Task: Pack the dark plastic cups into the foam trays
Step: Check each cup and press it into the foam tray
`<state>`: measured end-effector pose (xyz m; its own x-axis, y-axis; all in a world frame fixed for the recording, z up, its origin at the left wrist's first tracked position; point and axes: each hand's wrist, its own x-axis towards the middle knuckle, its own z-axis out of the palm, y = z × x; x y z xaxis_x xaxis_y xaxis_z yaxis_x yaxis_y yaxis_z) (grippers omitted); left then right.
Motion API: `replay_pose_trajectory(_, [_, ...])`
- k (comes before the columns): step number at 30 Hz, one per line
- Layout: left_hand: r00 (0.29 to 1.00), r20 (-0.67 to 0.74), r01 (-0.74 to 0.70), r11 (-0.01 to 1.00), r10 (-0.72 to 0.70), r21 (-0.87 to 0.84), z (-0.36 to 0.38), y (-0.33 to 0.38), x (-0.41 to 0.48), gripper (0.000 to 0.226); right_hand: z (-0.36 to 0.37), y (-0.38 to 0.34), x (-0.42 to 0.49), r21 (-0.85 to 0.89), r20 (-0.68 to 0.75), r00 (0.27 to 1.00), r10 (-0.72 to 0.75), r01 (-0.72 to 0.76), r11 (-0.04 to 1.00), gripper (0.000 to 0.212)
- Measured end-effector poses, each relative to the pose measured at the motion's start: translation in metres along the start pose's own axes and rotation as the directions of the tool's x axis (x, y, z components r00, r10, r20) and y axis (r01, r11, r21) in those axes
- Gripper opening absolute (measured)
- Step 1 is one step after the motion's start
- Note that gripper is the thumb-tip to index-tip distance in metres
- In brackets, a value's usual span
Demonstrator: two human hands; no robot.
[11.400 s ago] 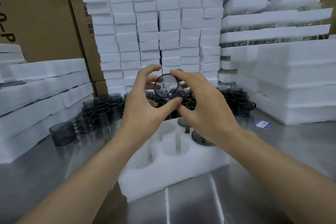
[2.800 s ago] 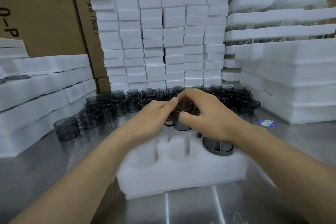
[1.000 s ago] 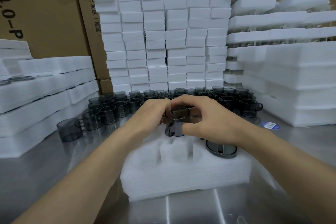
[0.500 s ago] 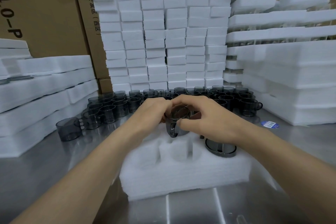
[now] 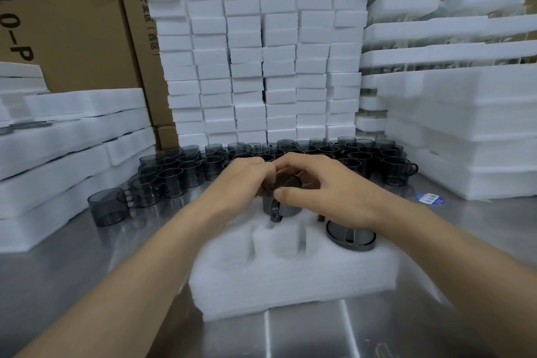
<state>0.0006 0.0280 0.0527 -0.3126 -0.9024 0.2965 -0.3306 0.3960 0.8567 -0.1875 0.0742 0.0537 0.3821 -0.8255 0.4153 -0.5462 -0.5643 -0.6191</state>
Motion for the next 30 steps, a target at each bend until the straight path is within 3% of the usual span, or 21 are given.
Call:
replay_pose_trajectory(4, [0.999,-0.028,0.039,0.999,-0.039,0.021,0.000,-0.002,0.003,0.016,0.001,0.004,0.002,-0.054,-0.040,0.997,0.059,-0.061,0.997,0.027])
replay_pose_trajectory(10, [0.998,-0.041,-0.035,0.967,0.046,0.252,0.000,-0.010,0.007,0.025,0.004,0.004,0.004,-0.126,-0.003,0.995,0.095,-0.095,0.987,0.036])
replay_pose_trajectory(30, [1.000,-0.018,-0.018,0.982,0.022,0.186,0.003,-0.013,0.011,0.021,0.005,0.003,0.004,-0.156,-0.023,0.988,0.151,-0.153,0.976,0.040])
